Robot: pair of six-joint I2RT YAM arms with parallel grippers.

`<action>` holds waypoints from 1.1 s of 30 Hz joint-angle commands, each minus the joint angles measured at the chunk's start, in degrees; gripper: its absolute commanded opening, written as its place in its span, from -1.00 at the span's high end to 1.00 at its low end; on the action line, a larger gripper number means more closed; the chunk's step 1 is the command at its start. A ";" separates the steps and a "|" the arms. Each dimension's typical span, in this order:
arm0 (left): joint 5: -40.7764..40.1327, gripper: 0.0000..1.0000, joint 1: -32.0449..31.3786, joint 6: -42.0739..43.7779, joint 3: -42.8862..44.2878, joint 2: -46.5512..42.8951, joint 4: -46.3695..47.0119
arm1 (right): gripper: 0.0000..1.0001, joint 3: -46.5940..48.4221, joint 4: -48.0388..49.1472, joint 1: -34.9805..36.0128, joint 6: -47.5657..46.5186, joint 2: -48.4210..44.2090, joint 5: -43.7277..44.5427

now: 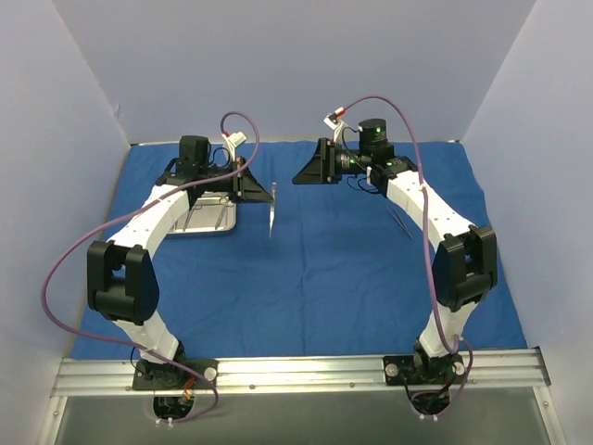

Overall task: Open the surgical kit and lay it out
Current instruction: Place the medical item in the surgical kit.

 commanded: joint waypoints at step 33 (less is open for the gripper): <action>4.58 -0.37 -6.71 -17.54 -5.16 -3.05 29.48 | 1.00 -6.92 22.95 -0.97 16.17 -3.62 -10.65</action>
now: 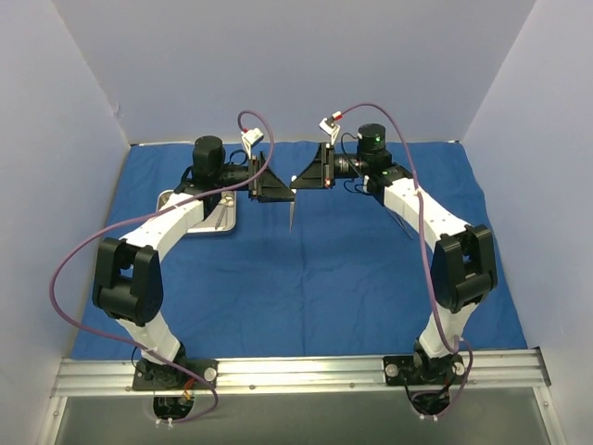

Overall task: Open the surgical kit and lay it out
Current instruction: Place the medical item in the surgical kit.

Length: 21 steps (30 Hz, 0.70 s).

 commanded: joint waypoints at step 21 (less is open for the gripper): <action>3.94 0.95 -3.56 3.77 2.63 0.09 -2.60 | 0.58 -6.28 25.08 -6.18 19.43 -4.51 3.21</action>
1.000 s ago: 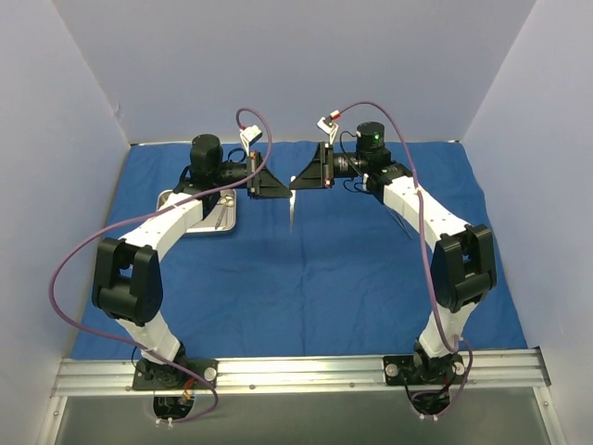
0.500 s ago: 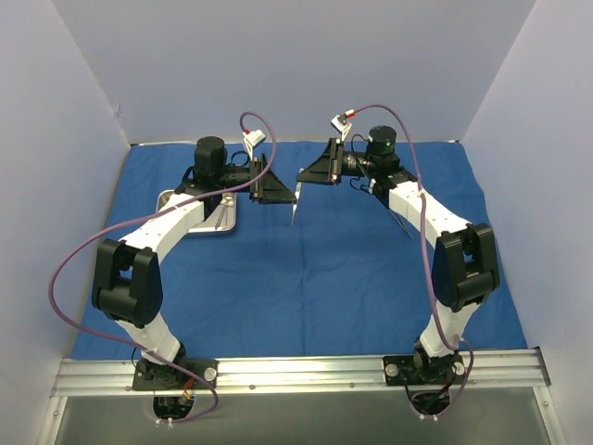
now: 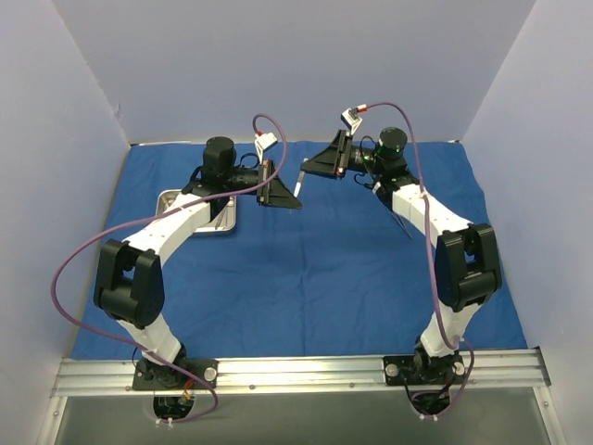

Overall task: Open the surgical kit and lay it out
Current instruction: Place the medical item in the surgical kit.

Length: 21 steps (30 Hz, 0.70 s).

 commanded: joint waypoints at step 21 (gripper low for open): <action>6.56 0.95 -0.44 -64.38 -20.27 3.33 72.60 | -0.11 -6.62 -59.97 17.79 -108.13 -36.02 56.41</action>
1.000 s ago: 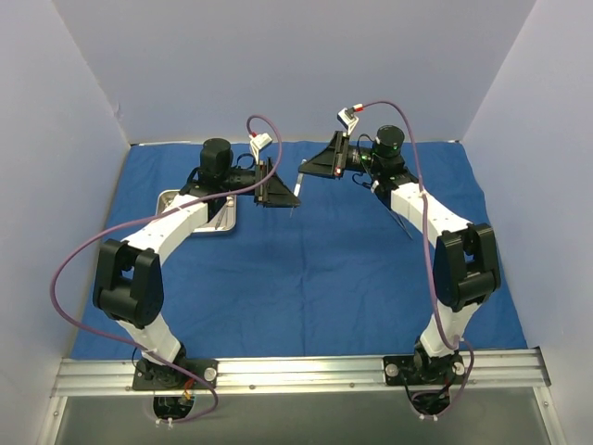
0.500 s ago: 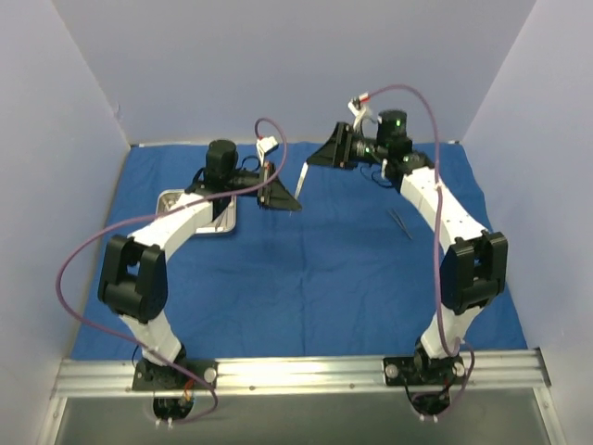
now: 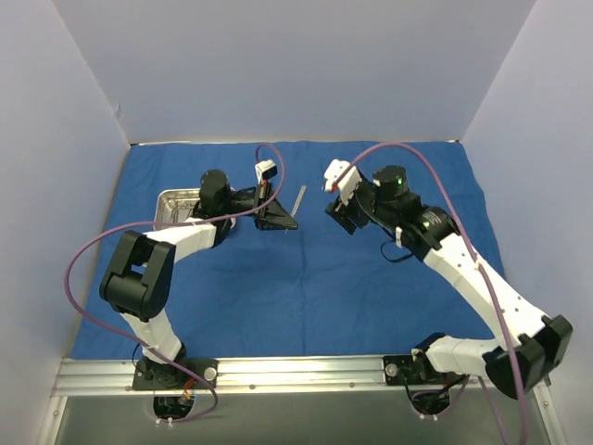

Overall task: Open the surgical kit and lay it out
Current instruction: Place the medical item in the surgical kit.

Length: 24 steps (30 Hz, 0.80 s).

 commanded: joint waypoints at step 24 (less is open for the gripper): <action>-11.92 0.95 -11.13 -35.85 -9.94 -4.66 43.59 | 0.10 -9.39 2.39 18.21 -37.49 -9.50 7.02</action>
